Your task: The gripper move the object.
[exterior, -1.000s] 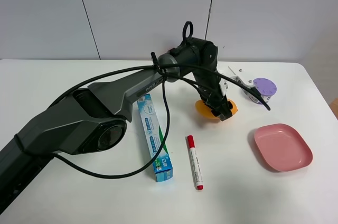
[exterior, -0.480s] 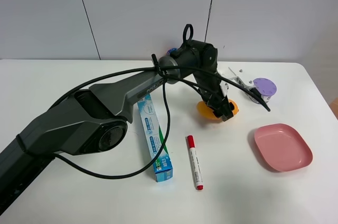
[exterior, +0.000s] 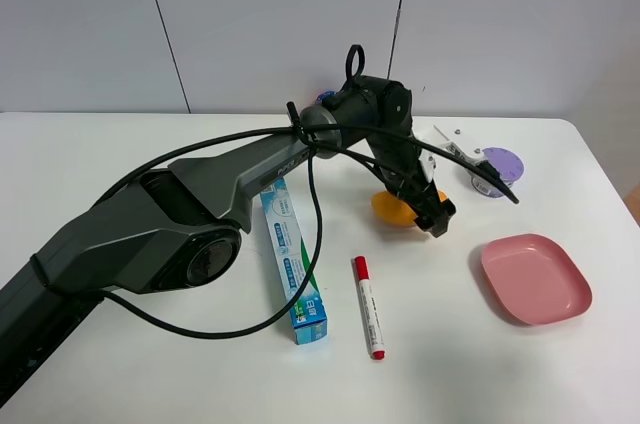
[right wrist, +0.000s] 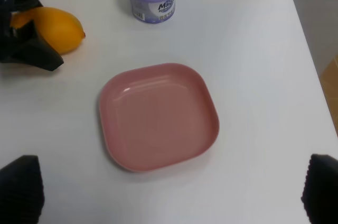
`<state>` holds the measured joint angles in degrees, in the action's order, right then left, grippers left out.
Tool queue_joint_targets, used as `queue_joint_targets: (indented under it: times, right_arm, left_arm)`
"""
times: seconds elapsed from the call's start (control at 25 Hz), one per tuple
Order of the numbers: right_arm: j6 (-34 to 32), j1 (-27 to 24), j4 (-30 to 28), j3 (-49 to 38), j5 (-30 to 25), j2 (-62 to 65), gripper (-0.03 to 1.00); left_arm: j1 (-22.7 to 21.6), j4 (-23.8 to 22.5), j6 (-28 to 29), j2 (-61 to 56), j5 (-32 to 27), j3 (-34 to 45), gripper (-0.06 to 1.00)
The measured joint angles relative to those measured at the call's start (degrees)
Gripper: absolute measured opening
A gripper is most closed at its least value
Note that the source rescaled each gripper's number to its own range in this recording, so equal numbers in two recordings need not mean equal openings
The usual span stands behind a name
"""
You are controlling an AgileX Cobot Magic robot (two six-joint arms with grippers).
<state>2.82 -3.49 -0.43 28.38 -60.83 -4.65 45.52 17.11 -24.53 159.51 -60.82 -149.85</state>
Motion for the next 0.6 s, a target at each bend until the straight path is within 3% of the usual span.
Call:
queue_joint_targets:
  times: [0.32,0.6]
  right_arm:
    - [0.00,0.00,0.00,0.00,0.00,0.00,1.00]
    - [0.00,0.00,0.00,0.00,0.00,0.00,1.00]
  left_arm:
    - [0.00,1.31,3.68,-6.37,-0.51,0.00,0.99]
    - [-4.56,-4.63,5.45,-13.82,0.37,-0.04,0.99]
